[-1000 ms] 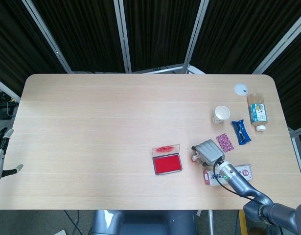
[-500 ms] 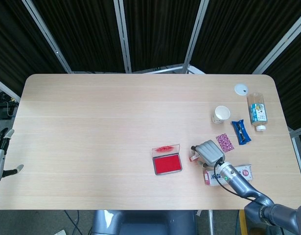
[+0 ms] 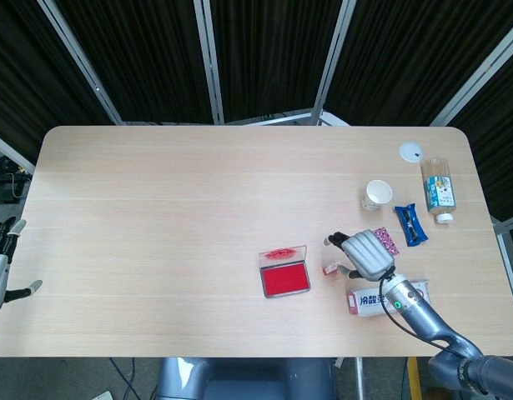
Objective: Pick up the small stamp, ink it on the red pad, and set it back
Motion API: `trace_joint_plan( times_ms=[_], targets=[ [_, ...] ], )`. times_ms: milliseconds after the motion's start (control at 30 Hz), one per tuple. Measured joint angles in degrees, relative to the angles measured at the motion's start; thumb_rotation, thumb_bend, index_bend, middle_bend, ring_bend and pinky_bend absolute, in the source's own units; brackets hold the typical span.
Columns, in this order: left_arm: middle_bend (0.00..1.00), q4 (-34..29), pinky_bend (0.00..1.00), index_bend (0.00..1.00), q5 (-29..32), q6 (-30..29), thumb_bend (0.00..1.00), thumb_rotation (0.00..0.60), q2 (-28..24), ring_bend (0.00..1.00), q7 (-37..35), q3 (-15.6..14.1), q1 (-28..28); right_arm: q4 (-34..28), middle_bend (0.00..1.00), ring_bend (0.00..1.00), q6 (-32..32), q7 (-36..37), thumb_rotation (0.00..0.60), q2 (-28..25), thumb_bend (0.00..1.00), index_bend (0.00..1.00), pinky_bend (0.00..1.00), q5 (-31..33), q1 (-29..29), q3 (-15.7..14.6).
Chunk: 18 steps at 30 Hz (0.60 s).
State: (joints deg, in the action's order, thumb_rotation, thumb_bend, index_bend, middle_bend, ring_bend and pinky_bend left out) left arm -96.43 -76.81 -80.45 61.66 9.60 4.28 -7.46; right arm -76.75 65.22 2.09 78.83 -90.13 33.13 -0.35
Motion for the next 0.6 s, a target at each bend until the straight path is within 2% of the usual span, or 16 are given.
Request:
trace_joint_plan(
  times_ms=[67, 167, 233, 267, 300, 333, 367, 400, 600],
  targets=[
    [0.0, -0.27, 0.0, 0.0, -0.69, -0.41, 0.0, 0.6, -0.33, 0.0, -0.57, -0.09, 0.15, -2.68, 0.28, 0.76, 3.04, 0.49, 0.6, -2.37, 0.14, 0.21, 0.98, -0.46, -1.37, 0.02],
    [0.0, -0.64, 0.0, 0.0, -2.09, -1.13, 0.0, 0.6, -0.86, 0.0, -1.66, -0.38, 0.44, -6.93, 0.18, 0.55, 9.31, 1.37, 0.6, -6.3, 0.03, 0.13, 0.79, -1.03, -4.56, 0.06],
    [0.0, -0.9, 0.0, 0.0, -3.17, -1.64, 0.0, 0.6, -1.19, 0.0, -2.24, -0.67, 0.66, -9.94, 0.09, 0.3, 14.08, 2.36, 0.6, -8.89, 0.0, 0.07, 0.52, -1.12, -7.45, 0.09],
    [0.0, -1.02, 0.0, 0.0, -3.66, -1.87, 0.0, 0.6, -1.31, 0.0, -2.47, -0.82, 0.77, -11.3, 0.06, 0.22, 16.05, 2.82, 0.6, -10.0, 0.0, 0.05, 0.41, -1.04, -8.89, 0.08],
    [0.0, -1.15, 0.0, 0.0, -4.34, -2.18, 0.0, 0.6, -1.46, 0.0, -2.78, -1.03, 0.9, -12.67, 0.02, 0.11, 17.89, 3.24, 0.6, -11.11, 0.0, 0.02, 0.24, -0.91, -10.37, 0.05],
    [0.0, -1.2, 0.0, 0.0, -4.87, -2.43, 0.0, 0.6, -1.55, 0.0, -3.0, -1.18, 0.99, -14.39, 0.0, 0.04, 19.94, 3.67, 0.6, -12.65, 0.0, 0.01, 0.11, -0.72, -12.31, -0.08],
    [0.0, -1.23, 0.0, 0.0, -5.38, -2.69, 0.0, 0.6, -1.62, 0.0, -3.2, -1.32, 1.09, -15.55, 0.0, 0.01, 21.04, 3.88, 0.6, -13.82, 0.0, 0.0, 0.05, -0.59, -13.65, -0.27],
    [0.0, -1.2, 0.0, 0.0, -6.03, -3.07, 0.0, 0.6, -1.67, 0.0, -3.46, -1.51, 1.23, -16.83, 0.0, 0.0, 22.02, 3.98, 0.6, -15.31, 0.0, 0.0, 0.01, -0.46, -15.16, -0.64],
    [0.0, -0.67, 0.0, 0.0, -8.45, -5.51, 0.0, 0.6, -1.97, 0.0, -5.39, -2.03, 2.17, -17.84, 0.0, 0.0, 24.26, -1.11, 0.6, -17.47, 0.0, 0.0, 0.0, -0.32, -18.55, -1.5]
  ],
)
